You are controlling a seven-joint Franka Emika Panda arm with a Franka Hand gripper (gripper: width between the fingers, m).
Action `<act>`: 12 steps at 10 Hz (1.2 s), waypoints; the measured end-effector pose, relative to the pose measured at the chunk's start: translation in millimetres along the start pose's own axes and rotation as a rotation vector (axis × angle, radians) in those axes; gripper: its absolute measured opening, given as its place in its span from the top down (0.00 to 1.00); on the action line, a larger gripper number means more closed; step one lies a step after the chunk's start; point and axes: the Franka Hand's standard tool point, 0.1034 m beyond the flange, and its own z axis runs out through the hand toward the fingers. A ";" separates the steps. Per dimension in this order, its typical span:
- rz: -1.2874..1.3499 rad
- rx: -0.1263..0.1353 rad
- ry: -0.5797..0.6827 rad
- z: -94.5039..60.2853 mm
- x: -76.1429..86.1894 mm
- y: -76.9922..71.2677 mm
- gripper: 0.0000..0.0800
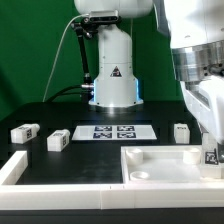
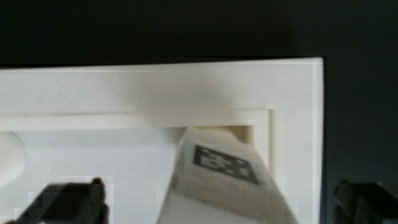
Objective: Assemble one leg
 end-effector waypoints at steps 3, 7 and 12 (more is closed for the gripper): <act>-0.283 -0.025 -0.002 -0.4 -4.7 1.9 0.19; -0.730 -0.031 0.007 -3.0 0.2 -0.7 0.19; -1.187 -0.061 0.050 -4.4 6.9 -2.6 0.19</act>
Offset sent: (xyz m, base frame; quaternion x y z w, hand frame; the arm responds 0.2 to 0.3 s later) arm 0.0053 0.0004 0.0010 -0.0211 0.0122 -0.2996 0.9538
